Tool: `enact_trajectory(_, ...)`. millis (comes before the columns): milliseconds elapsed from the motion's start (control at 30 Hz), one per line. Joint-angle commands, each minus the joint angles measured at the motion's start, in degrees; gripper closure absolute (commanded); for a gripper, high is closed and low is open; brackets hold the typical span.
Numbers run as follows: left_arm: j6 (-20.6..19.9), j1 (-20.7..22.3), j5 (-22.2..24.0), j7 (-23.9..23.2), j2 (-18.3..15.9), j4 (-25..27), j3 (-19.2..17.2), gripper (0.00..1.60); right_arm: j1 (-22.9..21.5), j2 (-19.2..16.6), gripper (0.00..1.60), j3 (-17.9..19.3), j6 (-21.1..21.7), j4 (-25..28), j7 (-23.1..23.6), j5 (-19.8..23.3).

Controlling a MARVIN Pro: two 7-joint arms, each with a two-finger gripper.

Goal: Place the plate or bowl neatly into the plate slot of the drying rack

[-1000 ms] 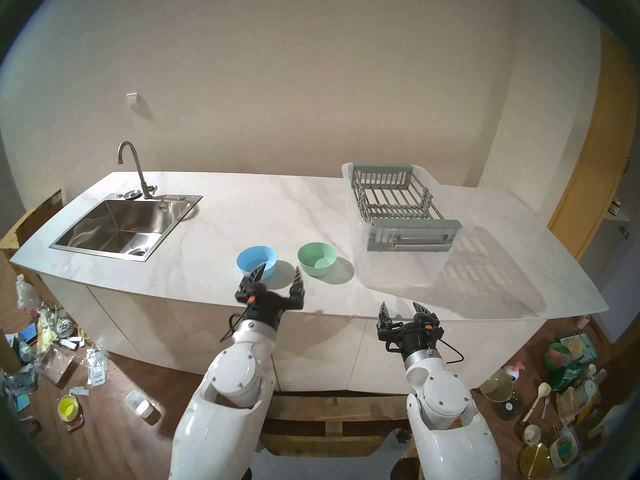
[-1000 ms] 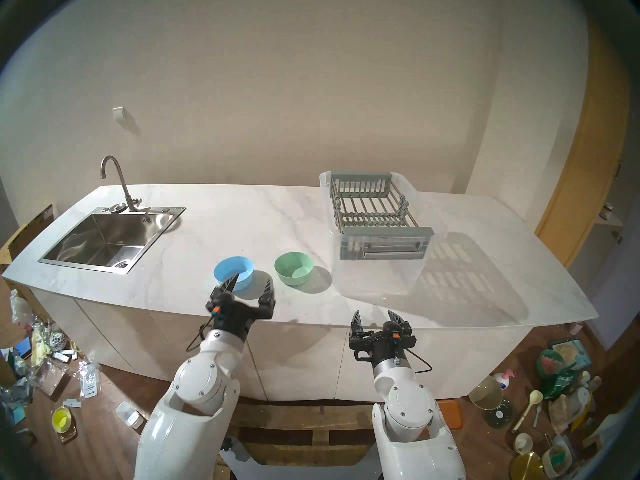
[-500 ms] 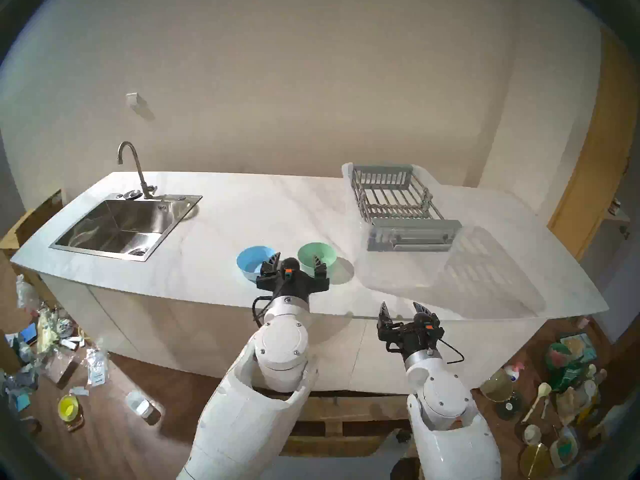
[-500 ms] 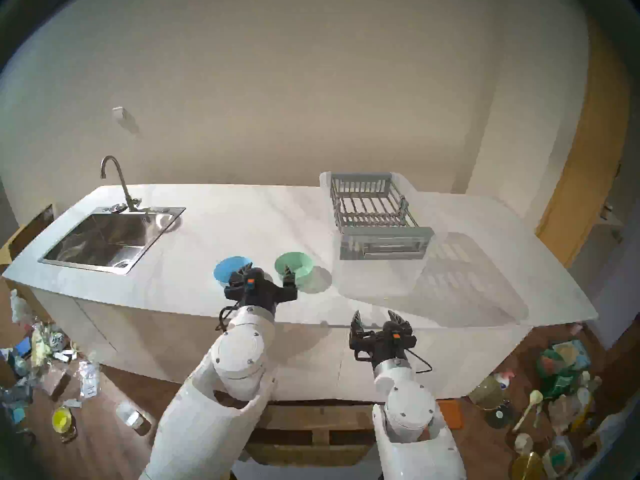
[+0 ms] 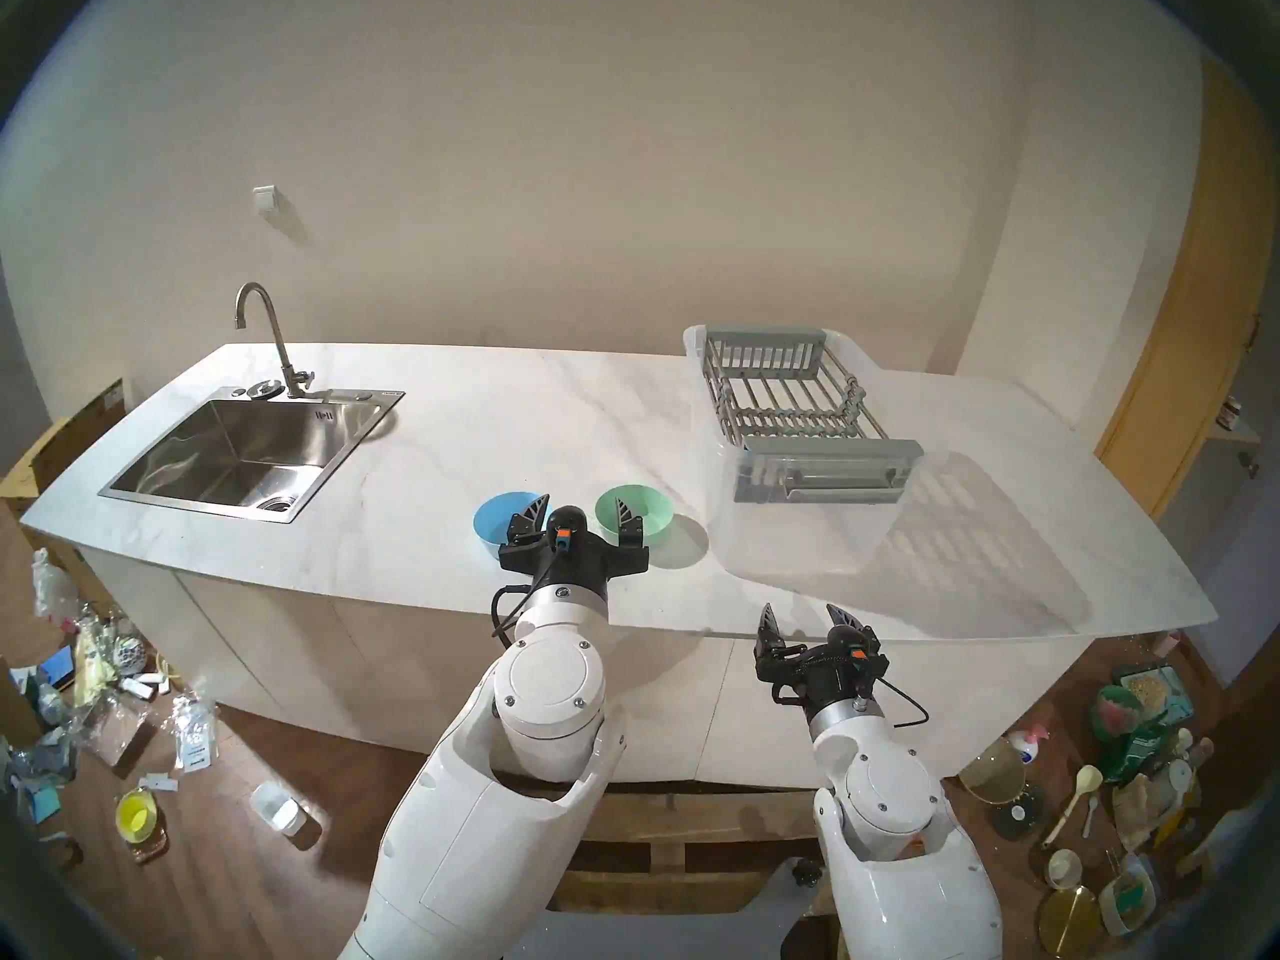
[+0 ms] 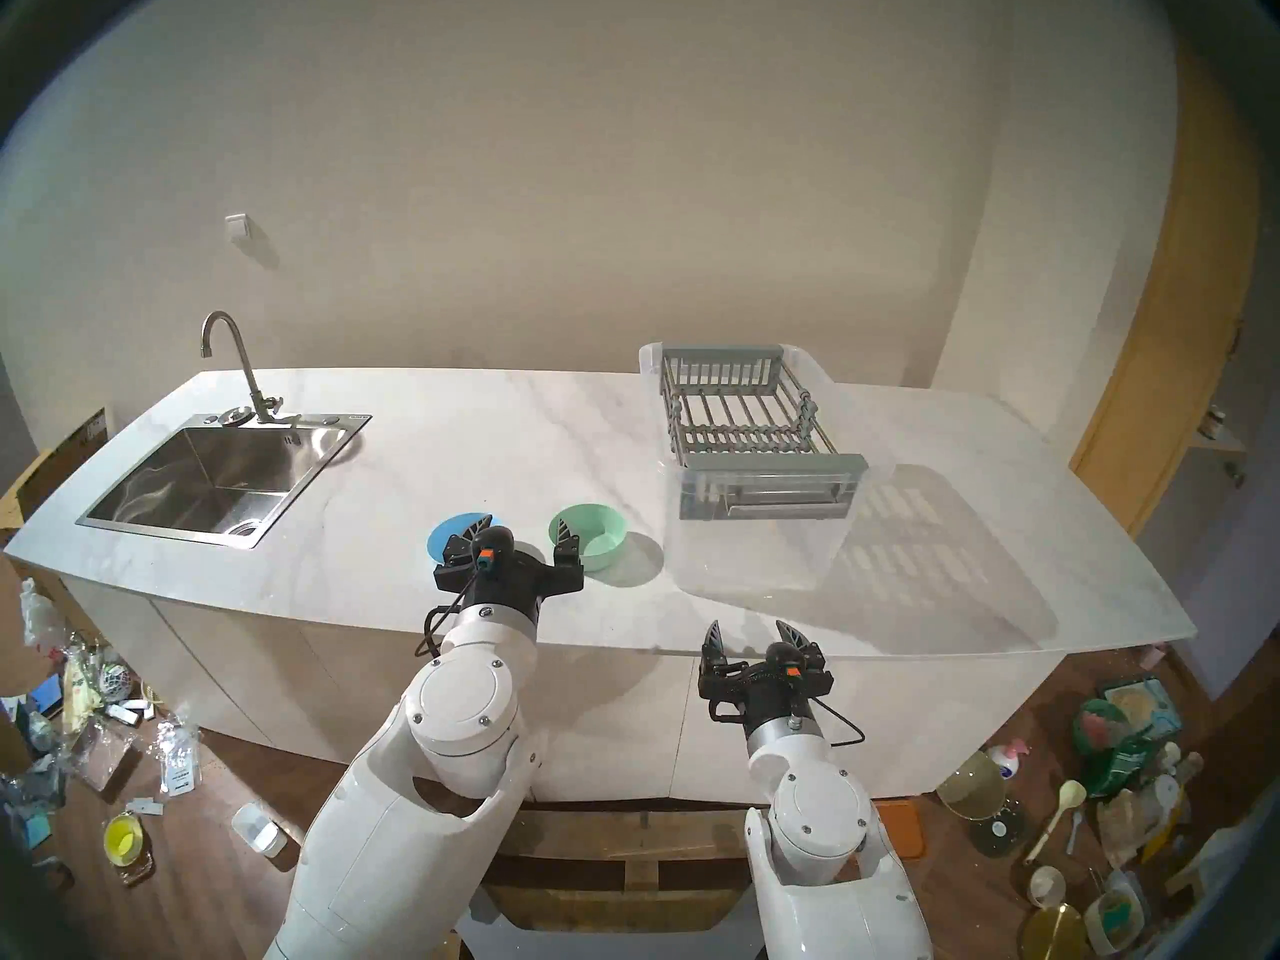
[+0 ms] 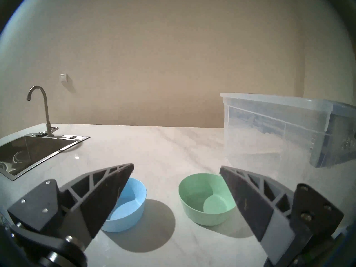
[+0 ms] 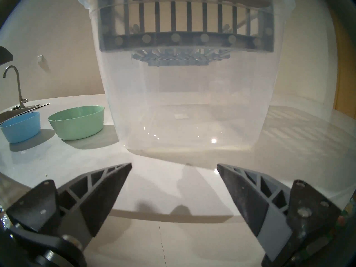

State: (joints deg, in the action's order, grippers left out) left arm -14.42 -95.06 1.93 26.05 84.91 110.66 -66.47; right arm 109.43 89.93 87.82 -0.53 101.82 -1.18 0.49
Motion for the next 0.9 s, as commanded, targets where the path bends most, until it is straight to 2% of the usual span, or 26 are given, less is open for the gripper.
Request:
enact_trajectory(0,-0.9,0.6,-0.1,0.6,0.4,3.4,-0.6,0.0,-0.3,0.0,0.0,0.0,-0.3,1.6,0.0,0.0)
enact_trajectory(200,-1.6,1.0,0.5,1.4,0.8,4.2,-1.7,0.0,-0.3,0.0,0.0,0.0,-0.3,1.6,0.0,0.0)
enact_trajectory(533,-1.8,1.6,5.5,2.4,3.8,5.0,-6.0,0.0,-0.3,0.0,0.0,0.0,-0.3,1.6,0.0,0.0)
enact_trajectory(767,-3.4,2.7,14.6,3.9,5.0,5.1,-8.6,0.0,-0.3,0.0,0.0,0.0,-0.3,1.6,0.0,0.0)
enact_trajectory(867,-3.8,3.0,18.4,6.1,5.2,5.1,-8.8,0.0,-0.2,0.0,0.0,0.0,-0.2,1.6,0.0,0.0)
